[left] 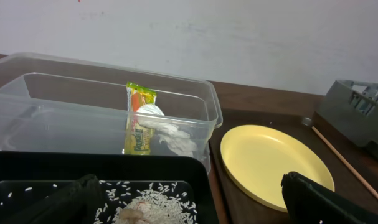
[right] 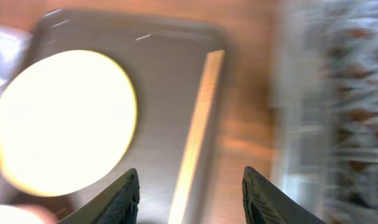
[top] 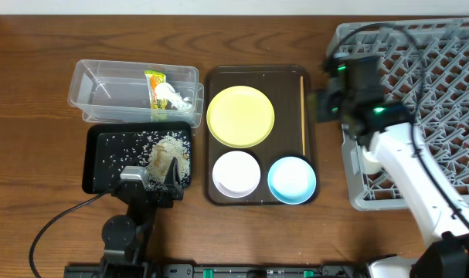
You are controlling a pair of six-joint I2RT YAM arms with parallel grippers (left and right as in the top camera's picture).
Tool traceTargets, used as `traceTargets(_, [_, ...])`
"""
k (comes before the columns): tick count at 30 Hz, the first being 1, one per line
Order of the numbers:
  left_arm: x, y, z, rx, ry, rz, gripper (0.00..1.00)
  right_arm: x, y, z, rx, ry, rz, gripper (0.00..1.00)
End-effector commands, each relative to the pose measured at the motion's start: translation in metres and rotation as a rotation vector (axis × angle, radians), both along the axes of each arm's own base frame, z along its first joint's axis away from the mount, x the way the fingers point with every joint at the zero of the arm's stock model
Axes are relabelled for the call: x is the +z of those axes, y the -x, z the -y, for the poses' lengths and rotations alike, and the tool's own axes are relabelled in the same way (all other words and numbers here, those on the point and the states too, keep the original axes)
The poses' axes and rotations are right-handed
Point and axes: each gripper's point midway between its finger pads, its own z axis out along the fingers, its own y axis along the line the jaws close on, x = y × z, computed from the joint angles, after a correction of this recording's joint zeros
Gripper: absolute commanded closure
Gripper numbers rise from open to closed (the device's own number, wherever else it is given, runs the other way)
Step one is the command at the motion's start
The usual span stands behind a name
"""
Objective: Sort waste into correct bins and load items into the dishwasher rack
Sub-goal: 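Carry the chopsticks into the dish rack and release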
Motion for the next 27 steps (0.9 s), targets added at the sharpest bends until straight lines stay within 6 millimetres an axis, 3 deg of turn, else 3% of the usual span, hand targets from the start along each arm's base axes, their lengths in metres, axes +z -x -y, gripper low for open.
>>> traceTargets(1, [-0.014, 0.000, 0.002, -0.012, 0.004, -0.032, 0.05, -0.033, 0.017, -0.024, -0.073, 0.000, -0.118, 0.50])
traceTargets(3, [-0.014, 0.000, 0.002, -0.012, 0.004, -0.032, 0.05, -0.055, 0.019, -0.013, -0.216, 0.079, -0.156, 0.50])
traceTargets(6, [-0.014, 0.000, 0.002, -0.012, 0.004, -0.032, 0.05, -0.083, 0.015, -0.007, -0.297, 0.147, -0.179, 0.50])
traceTargets(13, [-0.014, 0.000, 0.002, -0.012, 0.004, -0.032, 0.05, -0.144, 0.006, -0.012, -0.293, 0.189, -0.253, 0.52])
traceTargets(18, [-0.015, 0.000, 0.002, -0.012, 0.004, -0.033, 0.05, -0.176, 0.011, -0.014, -0.280, 0.202, -0.316, 0.62])
traceTargets(23, [-0.014, 0.000, 0.002, -0.012, 0.004, -0.032, 0.05, -0.190, 0.017, -0.015, -0.287, 0.197, -0.362, 0.85])
traceTargets(25, [-0.014, 0.000, 0.002, -0.012, 0.004, -0.032, 0.05, -0.183, 0.017, -0.022, -0.271, 0.161, -0.365, 0.98])
traceTargets(27, [-0.015, 0.000, 0.002, -0.012, 0.004, -0.033, 0.05, -0.167, 0.015, -0.029, -0.239, 0.116, -0.352, 0.99])
